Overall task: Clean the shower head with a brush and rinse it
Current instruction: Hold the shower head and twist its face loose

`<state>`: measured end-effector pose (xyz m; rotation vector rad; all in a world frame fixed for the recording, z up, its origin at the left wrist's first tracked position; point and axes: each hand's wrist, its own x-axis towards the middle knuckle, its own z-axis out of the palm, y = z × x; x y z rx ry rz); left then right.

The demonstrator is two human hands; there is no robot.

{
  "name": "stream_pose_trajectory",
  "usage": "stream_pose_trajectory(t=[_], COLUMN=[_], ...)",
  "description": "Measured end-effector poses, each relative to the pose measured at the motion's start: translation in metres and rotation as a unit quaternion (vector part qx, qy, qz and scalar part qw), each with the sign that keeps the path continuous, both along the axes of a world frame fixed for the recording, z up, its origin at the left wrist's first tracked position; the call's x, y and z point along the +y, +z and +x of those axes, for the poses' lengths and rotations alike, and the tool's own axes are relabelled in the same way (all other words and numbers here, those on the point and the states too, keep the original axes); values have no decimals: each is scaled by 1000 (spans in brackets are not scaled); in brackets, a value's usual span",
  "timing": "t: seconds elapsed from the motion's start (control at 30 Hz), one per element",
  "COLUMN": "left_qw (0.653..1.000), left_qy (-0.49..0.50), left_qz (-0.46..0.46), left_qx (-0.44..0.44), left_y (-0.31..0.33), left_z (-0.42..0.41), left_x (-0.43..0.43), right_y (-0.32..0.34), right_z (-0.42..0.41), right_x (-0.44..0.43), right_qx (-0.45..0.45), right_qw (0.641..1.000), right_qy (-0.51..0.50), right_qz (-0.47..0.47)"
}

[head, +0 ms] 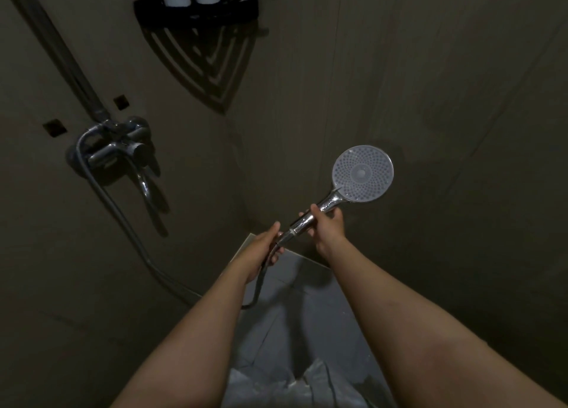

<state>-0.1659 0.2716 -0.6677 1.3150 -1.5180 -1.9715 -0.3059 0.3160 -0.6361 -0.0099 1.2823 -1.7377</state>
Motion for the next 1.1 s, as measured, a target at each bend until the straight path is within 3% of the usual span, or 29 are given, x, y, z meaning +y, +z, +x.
stream_pose_trajectory(t=[0.2, 0.63, 1.1], left_qw=[998, 999, 999], left_qy=[10, -6, -22], left_qz=[-65, -12, -36], left_qx=[4, -31, 4], left_y=[-8, 2, 8], left_z=[0, -9, -7], left_x=[2, 3, 3], right_y=[3, 10, 13], right_z=[0, -7, -14], right_x=[1, 0, 1], right_qx=[-14, -1, -26], right_qw=[1000, 1000, 999], right_qy=[-5, 4, -4], right_qz=[-10, -28, -23])
